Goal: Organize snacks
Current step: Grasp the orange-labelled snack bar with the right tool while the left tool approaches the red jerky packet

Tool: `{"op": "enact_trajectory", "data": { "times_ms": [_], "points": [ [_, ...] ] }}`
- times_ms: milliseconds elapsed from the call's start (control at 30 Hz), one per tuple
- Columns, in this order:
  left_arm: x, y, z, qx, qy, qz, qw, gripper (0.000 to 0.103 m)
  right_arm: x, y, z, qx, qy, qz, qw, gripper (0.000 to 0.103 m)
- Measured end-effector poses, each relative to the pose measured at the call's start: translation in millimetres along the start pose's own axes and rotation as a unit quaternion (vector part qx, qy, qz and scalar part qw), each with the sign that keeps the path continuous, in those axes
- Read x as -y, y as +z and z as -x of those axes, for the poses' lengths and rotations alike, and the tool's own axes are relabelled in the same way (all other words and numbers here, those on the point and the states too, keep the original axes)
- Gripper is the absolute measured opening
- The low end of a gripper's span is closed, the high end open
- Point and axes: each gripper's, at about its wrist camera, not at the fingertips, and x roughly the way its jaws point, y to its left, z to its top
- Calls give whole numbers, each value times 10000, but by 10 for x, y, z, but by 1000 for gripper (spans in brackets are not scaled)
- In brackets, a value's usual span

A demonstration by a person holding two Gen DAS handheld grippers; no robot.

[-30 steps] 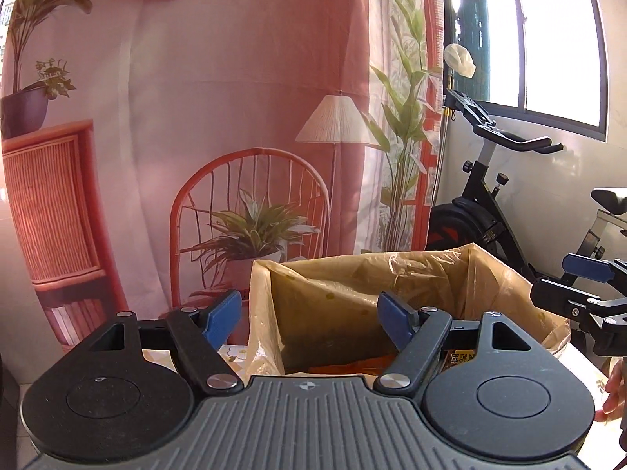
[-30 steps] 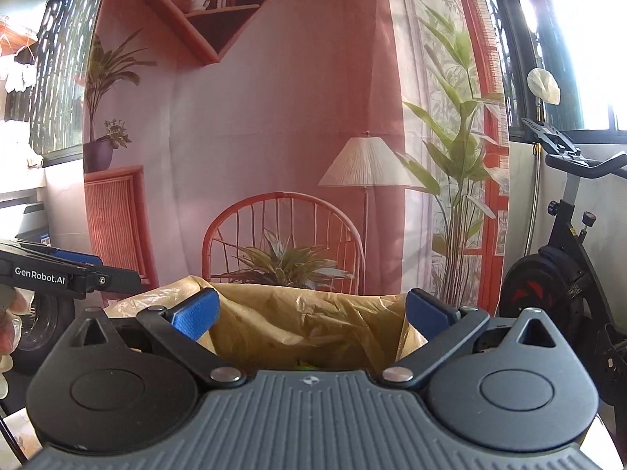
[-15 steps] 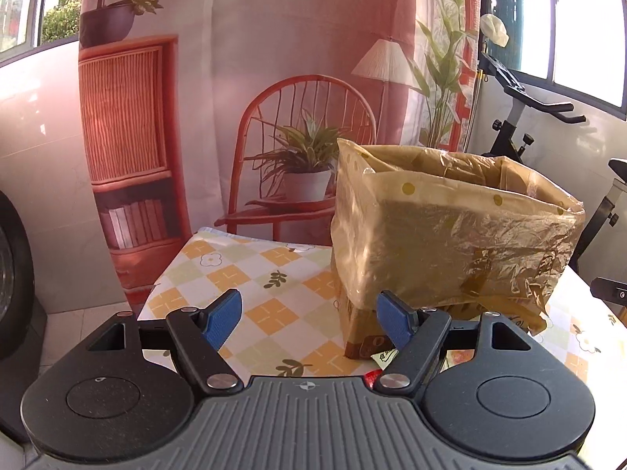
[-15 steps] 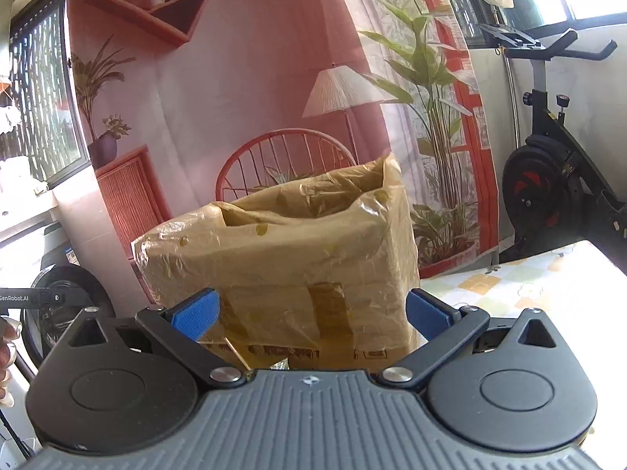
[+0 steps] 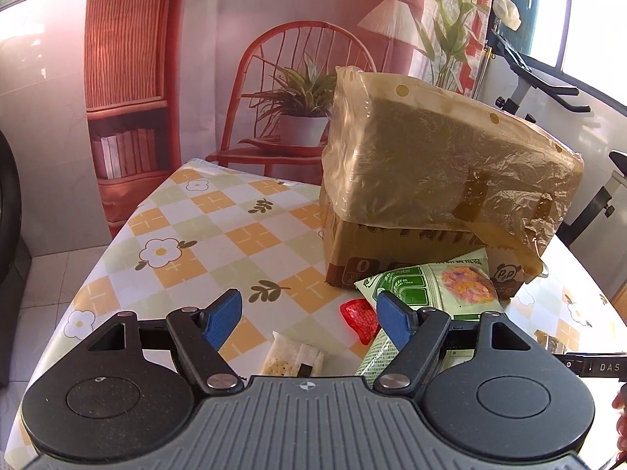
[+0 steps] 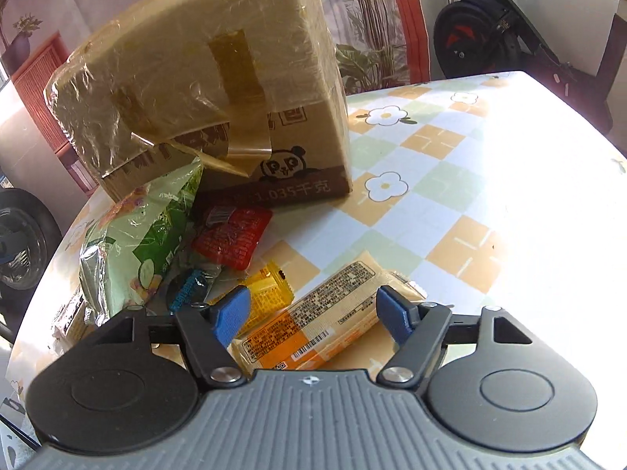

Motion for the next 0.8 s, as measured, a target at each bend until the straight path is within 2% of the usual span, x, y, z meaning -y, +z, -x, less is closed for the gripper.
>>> {"op": "enact_trajectory", "data": {
  "times_ms": [67, 100, 167, 333, 433, 600, 800],
  "points": [
    [-24, -25, -11, -28, 7, 46, 10000, 77, -38, -31, -66, -84, -74, 81, 9999, 66],
    [-31, -41, -16, -44, 26, 60, 10000, 77, -53, -47, -100, -87, -79, 135, 9998, 59],
    [-49, -64, -20, -64, 80, 67, 9999, 77, -77, -76, -160, -64, -53, 204, 9998, 57],
    [-184, -138, -8, -61, 308, 187, 9993, 76, -107, -75, -249, 249, -152, 519, 9982, 44],
    [-344, -213, -48, -175, 533, 368, 9977, 67, -88, -59, -290, 461, -289, 723, 9959, 40],
    [-554, -307, -56, -218, 863, 447, 9950, 66, -34, -5, -397, 781, -426, 857, 9923, 39],
    [-689, -363, -133, -438, 984, 301, 9937, 66, -18, -29, -487, 1053, -442, 885, 9895, 39]
  ]
}}
